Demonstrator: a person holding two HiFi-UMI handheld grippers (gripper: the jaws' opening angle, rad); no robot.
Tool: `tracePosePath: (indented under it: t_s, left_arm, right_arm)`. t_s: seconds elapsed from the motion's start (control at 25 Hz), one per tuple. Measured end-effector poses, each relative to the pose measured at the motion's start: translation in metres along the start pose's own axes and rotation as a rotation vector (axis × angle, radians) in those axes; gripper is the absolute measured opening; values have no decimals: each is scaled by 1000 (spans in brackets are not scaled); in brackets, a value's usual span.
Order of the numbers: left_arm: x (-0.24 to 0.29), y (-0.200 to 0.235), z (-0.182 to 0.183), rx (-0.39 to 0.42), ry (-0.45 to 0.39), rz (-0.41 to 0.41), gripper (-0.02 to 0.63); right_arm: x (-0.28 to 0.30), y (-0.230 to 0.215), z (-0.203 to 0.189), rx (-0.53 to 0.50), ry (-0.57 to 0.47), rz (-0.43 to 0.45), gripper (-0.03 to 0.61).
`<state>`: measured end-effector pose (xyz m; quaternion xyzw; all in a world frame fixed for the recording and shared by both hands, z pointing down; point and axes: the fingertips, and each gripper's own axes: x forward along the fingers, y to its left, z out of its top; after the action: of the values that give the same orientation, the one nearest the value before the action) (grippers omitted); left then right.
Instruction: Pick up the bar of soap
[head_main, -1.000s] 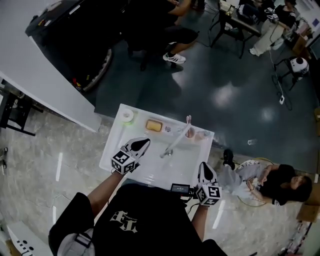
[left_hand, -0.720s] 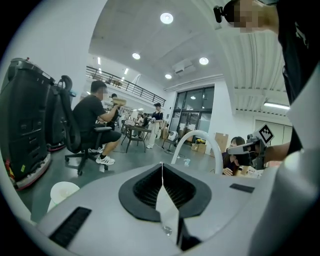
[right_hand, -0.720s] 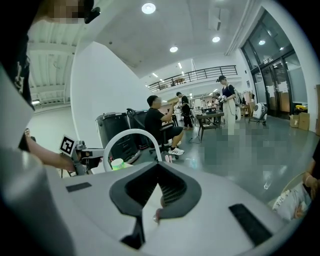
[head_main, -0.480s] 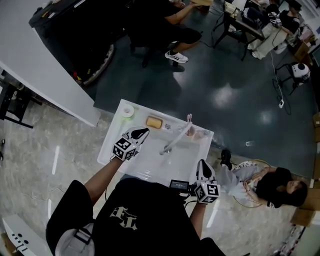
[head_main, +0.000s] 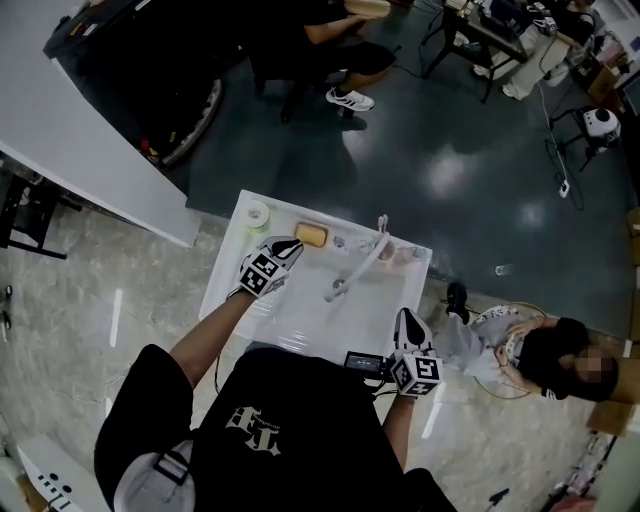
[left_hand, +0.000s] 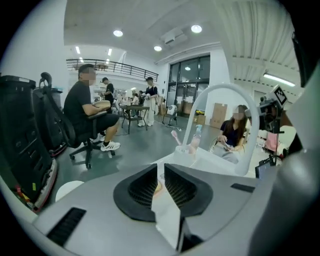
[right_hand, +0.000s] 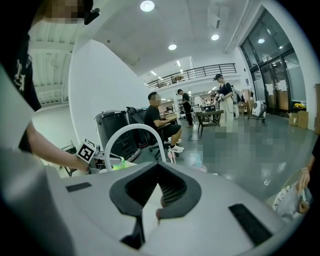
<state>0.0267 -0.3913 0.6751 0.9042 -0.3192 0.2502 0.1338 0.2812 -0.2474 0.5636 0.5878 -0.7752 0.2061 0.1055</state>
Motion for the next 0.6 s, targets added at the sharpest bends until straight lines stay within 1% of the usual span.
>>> tracePosePath:
  t_s: [0.08,0.2,0.44,0.6]
  left_arm:
    - [14,2,-9,41,60,-13,45]
    - [37,1,-27,123,165,-44,90]
    - [73,6,-55,324,369,-69,139]
    - [94,8,-69,466,491,-99,161]
  right_arm:
    - [1,3,2,9,3,-16,5]
    - [0,6,1,18,11,-29,5]
    - [3,5,-20,17,45,-24,5]
    - [2,6,-18,38,63,-48,5]
